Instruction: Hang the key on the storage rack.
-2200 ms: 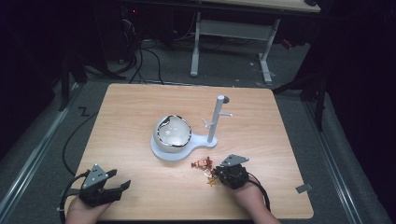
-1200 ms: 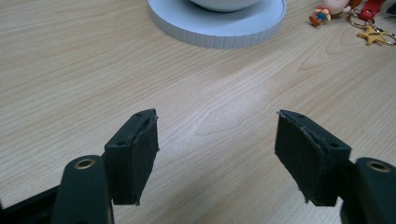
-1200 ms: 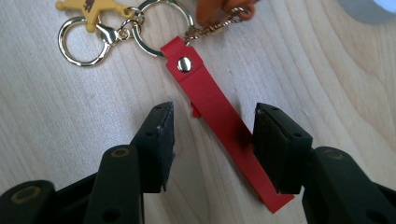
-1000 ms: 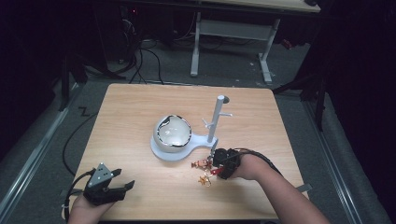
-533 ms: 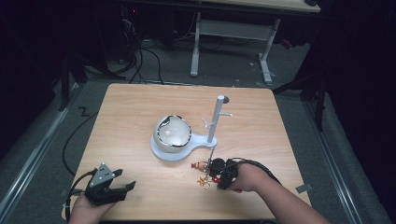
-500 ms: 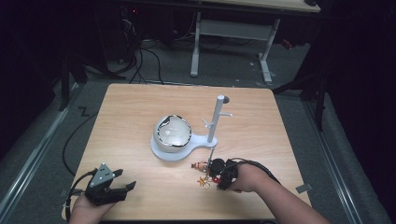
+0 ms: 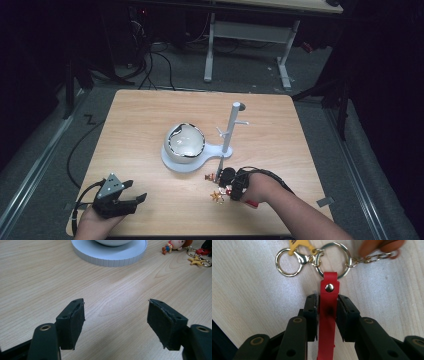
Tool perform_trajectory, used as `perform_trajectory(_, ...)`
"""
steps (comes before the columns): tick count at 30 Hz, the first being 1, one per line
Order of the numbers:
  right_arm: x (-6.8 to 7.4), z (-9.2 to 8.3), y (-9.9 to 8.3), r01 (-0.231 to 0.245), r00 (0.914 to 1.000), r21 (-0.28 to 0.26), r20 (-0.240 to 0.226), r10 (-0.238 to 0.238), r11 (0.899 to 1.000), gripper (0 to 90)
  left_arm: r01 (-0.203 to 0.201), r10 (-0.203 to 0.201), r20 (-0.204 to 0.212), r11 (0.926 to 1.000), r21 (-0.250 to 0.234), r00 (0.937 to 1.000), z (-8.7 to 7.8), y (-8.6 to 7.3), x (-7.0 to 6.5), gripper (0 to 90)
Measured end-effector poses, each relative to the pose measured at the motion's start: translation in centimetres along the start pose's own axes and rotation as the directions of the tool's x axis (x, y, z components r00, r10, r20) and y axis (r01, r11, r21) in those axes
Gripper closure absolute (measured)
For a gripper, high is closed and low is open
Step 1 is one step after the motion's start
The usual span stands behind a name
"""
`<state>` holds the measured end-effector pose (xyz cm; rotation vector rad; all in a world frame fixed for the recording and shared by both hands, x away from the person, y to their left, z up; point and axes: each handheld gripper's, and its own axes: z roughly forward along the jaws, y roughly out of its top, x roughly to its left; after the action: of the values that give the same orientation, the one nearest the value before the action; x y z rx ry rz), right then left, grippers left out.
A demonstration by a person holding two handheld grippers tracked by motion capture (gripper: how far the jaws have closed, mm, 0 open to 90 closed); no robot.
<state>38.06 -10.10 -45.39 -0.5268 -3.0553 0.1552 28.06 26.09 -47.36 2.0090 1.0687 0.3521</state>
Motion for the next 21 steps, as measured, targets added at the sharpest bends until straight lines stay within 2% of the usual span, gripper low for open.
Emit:
perform_trajectory(2, 0.2, -0.1, 0.0, 0.019, 0.9996, 0.03, 0.023, -0.02, 0.999, 71.0, 0.0, 0.0, 0.001, 1.0, -0.002, 1.0, 0.1, 0.0, 0.0, 30.6)
perform_trajectory(3, 0.2, -0.1, 0.0, 0.019, 0.9996, 0.03, 0.023, -0.02, 0.999, 71.0, -0.003, 0.003, 0.003, 1.0, -0.002, 1.0, 0.1, 0.1, 0.0, 30.6)
perform_trajectory(4, 0.3, -0.7, -0.2, 0.025, 0.9996, 0.044, 0.009, -0.025, 0.999, 71.1, -0.006, 0.006, 0.007, 1.0, 0.002, 1.0, 0.3, 0.2, -0.1, 30.7)
perform_trajectory(6, 0.2, -2.0, -0.5, 0.027, 0.9996, 0.043, 0.012, -0.027, 0.999, 71.1, -0.007, 0.007, 0.012, 1.0, 0.0, 0.9999, 0.5, 0.3, -0.1, 30.7)
perform_trajectory(7, 0.2, -2.0, -0.5, 0.027, 0.9996, 0.043, 0.012, -0.027, 0.999, 71.1, -0.007, 0.007, 0.012, 1.0, 0.0, 0.9999, 0.5, 0.3, -0.1, 30.6)
perform_trajectory(8, -0.1, -3.4, -0.9, 0.013, 0.9996, 0.047, 0.023, -0.014, 0.999, 71.2, -0.012, 0.012, 0.014, 0.9999, 0.002, 0.9998, 0.7, 0.4, -0.2, 30.6)
perform_trajectory(10, -0.4, -4.6, -1.2, 0.017, 0.9993, 0.051, 0.031, -0.018, 0.999, 71.2, -0.016, 0.015, 0.019, 0.9999, 0.005, 0.9997, 0.9, 0.5, -0.2, 30.6)
perform_trajectory(11, -0.4, -4.6, -1.2, 0.017, 0.9993, 0.051, 0.031, -0.018, 0.999, 71.2, -0.016, 0.015, 0.019, 0.9999, 0.005, 0.9997, 0.9, 0.5, -0.2, 30.6)
perform_trajectory(12, -0.5, -6.0, -1.5, -0.003, 0.9989, 0.058, 0.047, 0.001, 0.998, 71.3, -0.017, 0.017, 0.022, 0.9998, 0.006, 0.9996, 1.0, 0.6, -0.3, 30.6)
perform_trajectory(14, -0.7, -6.6, -1.6, -0.009, 0.9986, 0.055, 0.053, 0.006, 0.998, 71.3, -0.017, 0.017, 0.023, 0.9998, 0.006, 0.9996, 1.1, 0.6, -0.3, 30.6)
perform_trajectory(16, -0.9, -8.4, -2.0, -0.013, 0.9974, 0.055, 0.071, 0.009, 0.998, 71.6, -0.017, 0.017, 0.03, 0.9998, 0.005, 0.9994, 1.3, 0.8, -0.3, 30.7)
perform_trajectory(19, -1.0, -9.9, -2.3, -0.022, 0.996, 0.048, 0.088, 0.017, 0.999, 71.9, -0.02, 0.019, 0.039, 0.9998, 0.009, 0.9991, 1.5, 0.9, -0.3, 30.7)
perform_trajectory(20, -1.0, -9.9, -2.3, -0.022, 0.996, 0.048, 0.088, 0.017, 0.999, 71.9, -0.02, 0.019, 0.039, 0.9998, 0.009, 0.9991, 1.5, 0.9, -0.3, 30.7)
perform_trajectory(21, -1.0, -10.9, -2.5, -0.027, 0.9941, 0.046, 0.106, 0.022, 0.999, 72.0, -0.021, 0.02, 0.042, 0.9998, 0.007, 0.9989, 1.6, 0.9, -0.3, 30.7)
